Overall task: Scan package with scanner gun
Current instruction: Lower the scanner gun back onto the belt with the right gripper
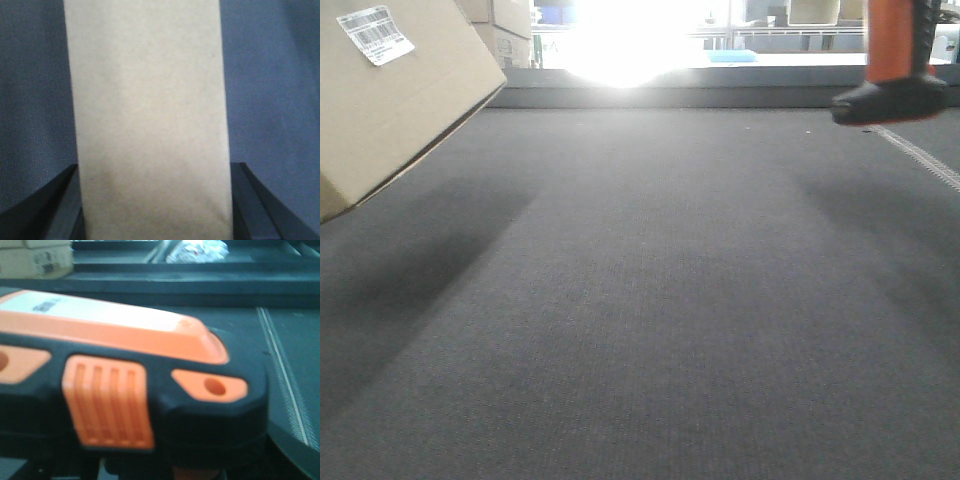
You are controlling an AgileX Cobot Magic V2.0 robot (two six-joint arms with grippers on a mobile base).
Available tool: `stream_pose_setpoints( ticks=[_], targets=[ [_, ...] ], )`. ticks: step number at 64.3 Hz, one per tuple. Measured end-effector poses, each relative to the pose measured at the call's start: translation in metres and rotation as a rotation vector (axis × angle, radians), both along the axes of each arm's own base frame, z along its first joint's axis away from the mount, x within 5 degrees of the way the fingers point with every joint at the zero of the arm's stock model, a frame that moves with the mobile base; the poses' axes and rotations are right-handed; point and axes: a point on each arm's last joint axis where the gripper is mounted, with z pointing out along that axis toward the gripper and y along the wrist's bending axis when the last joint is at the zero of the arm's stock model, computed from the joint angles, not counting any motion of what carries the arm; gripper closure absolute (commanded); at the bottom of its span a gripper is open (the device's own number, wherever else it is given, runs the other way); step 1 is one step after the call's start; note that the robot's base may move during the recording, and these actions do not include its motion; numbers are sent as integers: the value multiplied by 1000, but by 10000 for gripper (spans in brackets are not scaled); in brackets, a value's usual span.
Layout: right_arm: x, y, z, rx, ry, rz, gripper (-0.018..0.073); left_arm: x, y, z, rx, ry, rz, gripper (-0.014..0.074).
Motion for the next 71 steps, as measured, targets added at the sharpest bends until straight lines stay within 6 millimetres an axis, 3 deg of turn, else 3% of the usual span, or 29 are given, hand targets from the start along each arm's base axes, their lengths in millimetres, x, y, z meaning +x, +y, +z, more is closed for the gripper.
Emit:
stream_pose_setpoints(
  ticks=[21,32,42,59,71],
  targets=[
    [-14,-14,-39,27,71,-85,718,0,0,0,0,0,0,707],
    [-26,-20,-56,103,-22,-135,718,0,0,0,0,0,0,707],
    [-35,-16,-63,106,-126,-59,718,0,0,0,0,0,0,707],
    [-33,-13,-63,94,-175,-27,718,0,0,0,0,0,0,707],
    [-22,-13,-80,72,-185,-50,718,0,0,0,-2,0,0,707]
  ],
)
